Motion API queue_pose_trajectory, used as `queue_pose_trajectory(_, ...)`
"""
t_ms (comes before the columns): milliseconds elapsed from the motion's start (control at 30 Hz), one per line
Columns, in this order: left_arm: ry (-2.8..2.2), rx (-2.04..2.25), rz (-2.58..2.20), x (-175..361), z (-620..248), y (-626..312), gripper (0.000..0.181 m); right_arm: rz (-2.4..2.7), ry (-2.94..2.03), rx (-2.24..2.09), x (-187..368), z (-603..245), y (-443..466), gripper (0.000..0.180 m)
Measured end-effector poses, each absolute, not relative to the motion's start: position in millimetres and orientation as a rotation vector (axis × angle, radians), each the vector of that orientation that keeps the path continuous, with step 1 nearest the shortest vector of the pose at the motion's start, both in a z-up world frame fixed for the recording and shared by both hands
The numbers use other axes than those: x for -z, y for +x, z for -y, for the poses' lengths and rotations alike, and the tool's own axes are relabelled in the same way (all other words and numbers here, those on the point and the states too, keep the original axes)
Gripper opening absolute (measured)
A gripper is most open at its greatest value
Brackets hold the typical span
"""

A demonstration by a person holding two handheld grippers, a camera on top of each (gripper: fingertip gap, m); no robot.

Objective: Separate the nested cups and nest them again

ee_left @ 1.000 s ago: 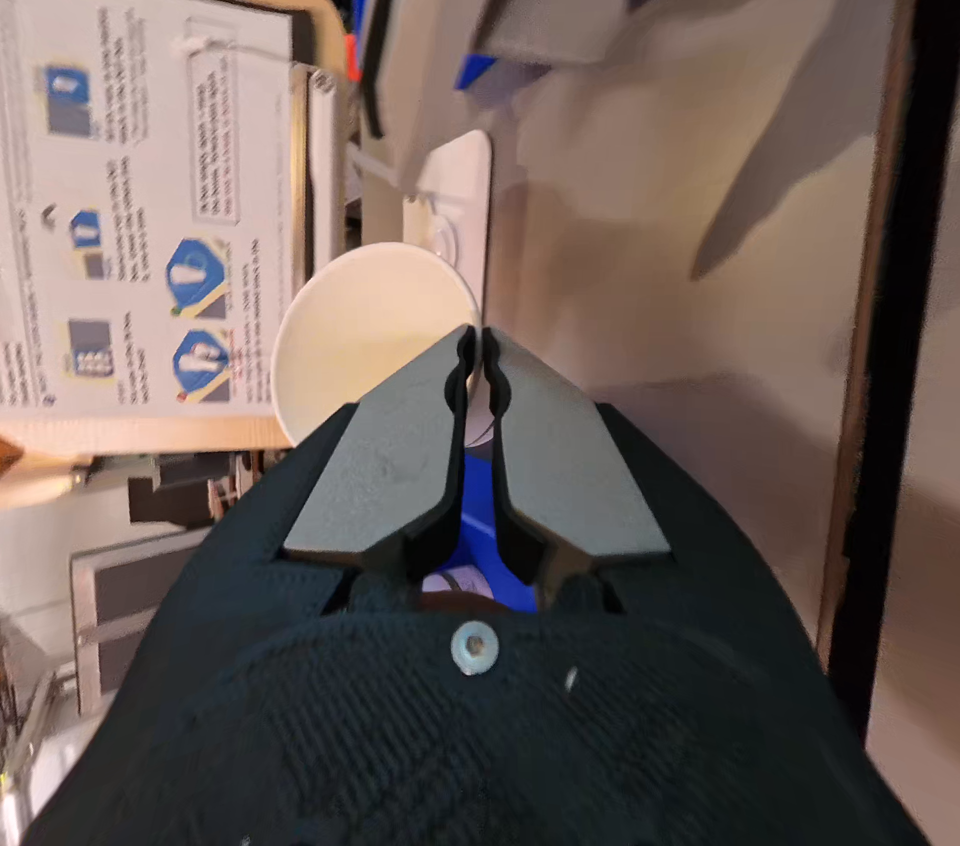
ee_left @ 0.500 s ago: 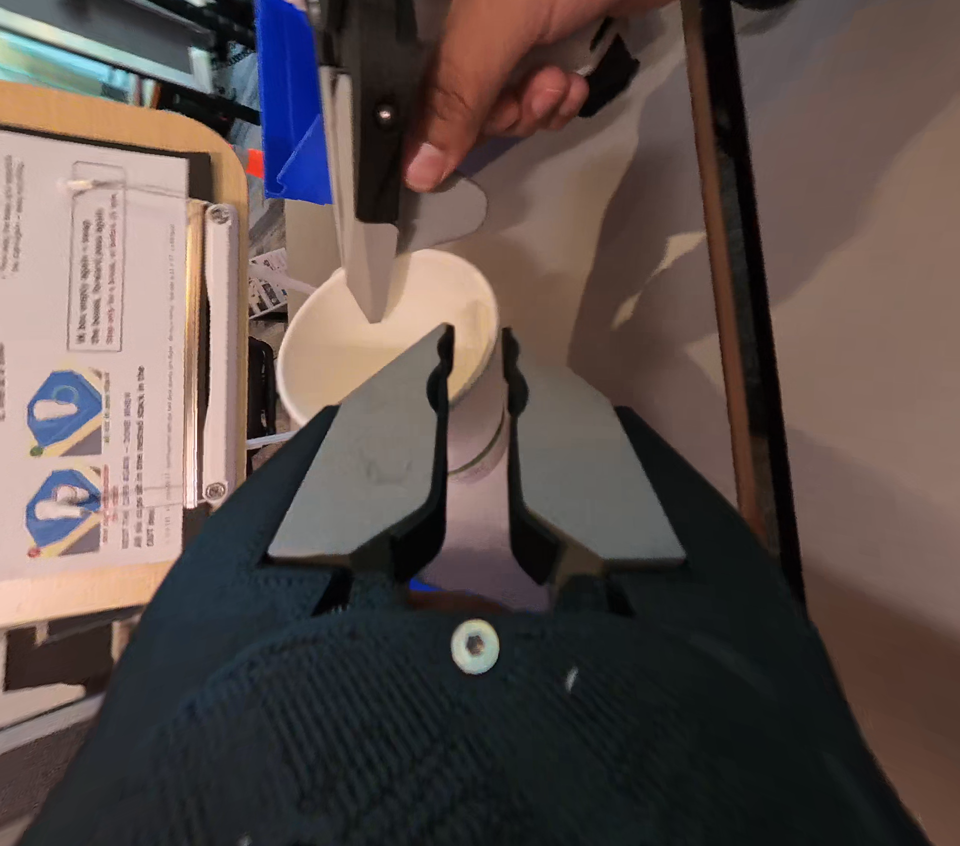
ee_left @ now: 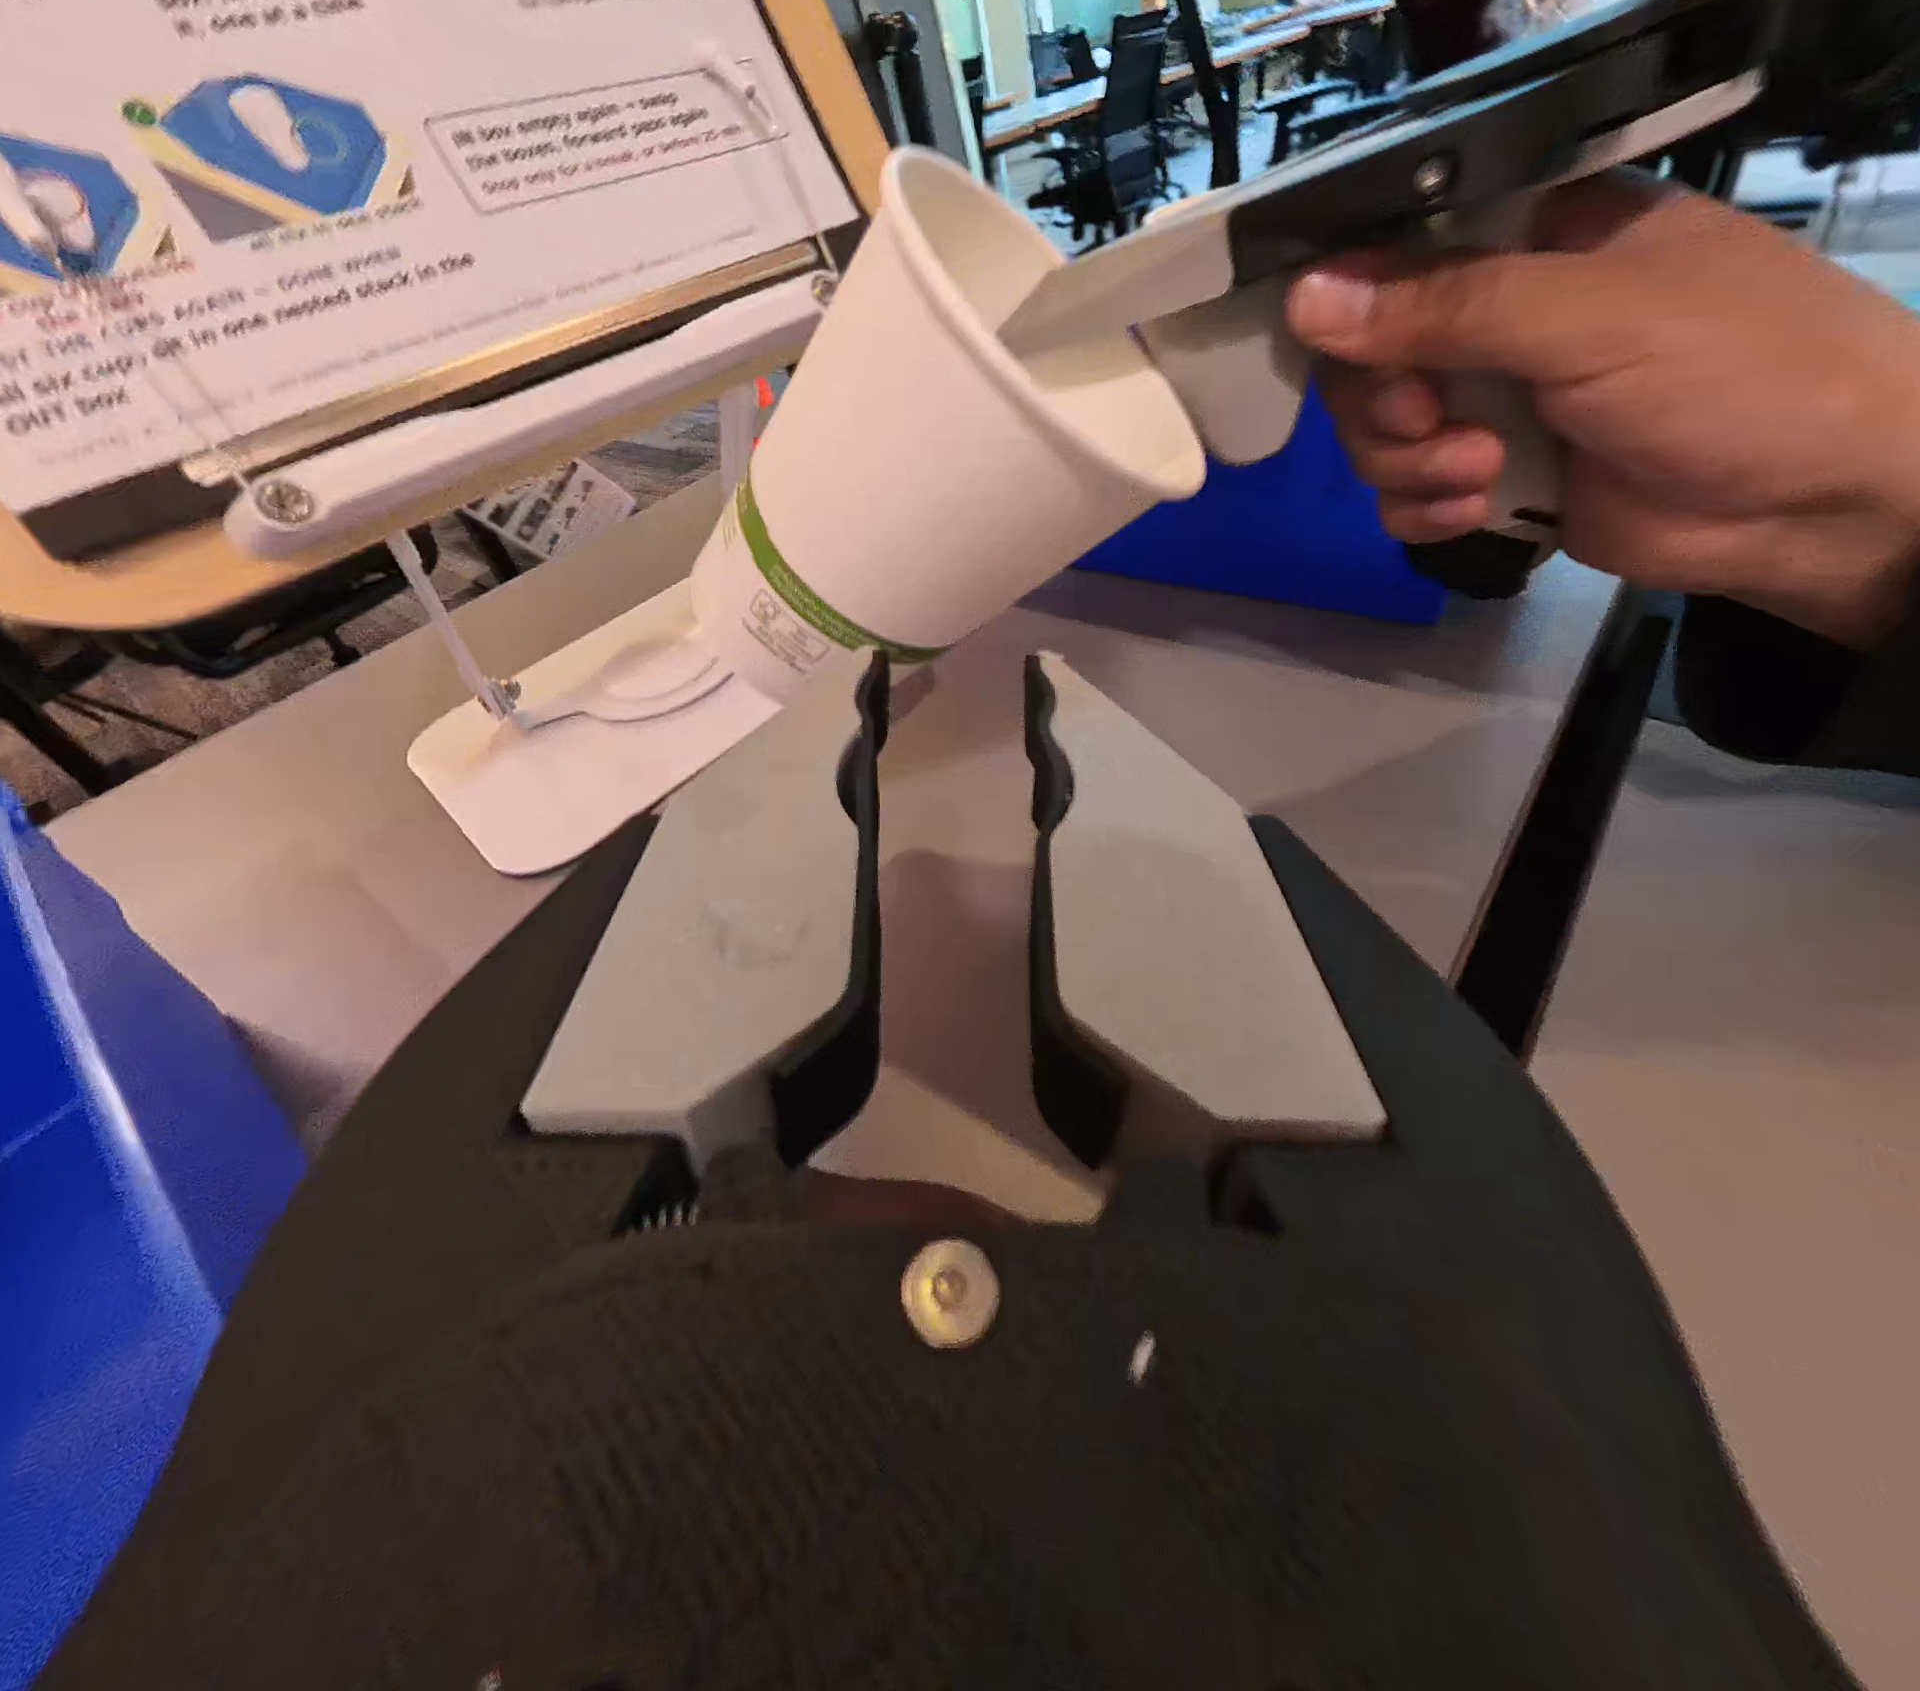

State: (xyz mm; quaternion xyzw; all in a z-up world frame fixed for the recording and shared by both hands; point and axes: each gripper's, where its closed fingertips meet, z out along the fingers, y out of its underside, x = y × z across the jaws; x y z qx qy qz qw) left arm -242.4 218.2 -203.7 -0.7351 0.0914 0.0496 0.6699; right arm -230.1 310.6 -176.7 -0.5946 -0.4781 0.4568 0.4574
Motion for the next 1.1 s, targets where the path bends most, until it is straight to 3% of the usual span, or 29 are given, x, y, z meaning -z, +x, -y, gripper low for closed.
queue_pose_trajectory(767, -1.571, -0.002, -0.101, 198.9, -209.9, -243.7, 0.017, 1.253, -1.475, -1.208, 186.4, -285.4, -237.7, 0.000)
queue_pose_trajectory(1100, -1.612, 0.017, -0.107, 204.5, -212.2, -242.6, 0.019, 1.103, -1.403, -1.216, 132.3, -311.2, -204.4, 0.000)
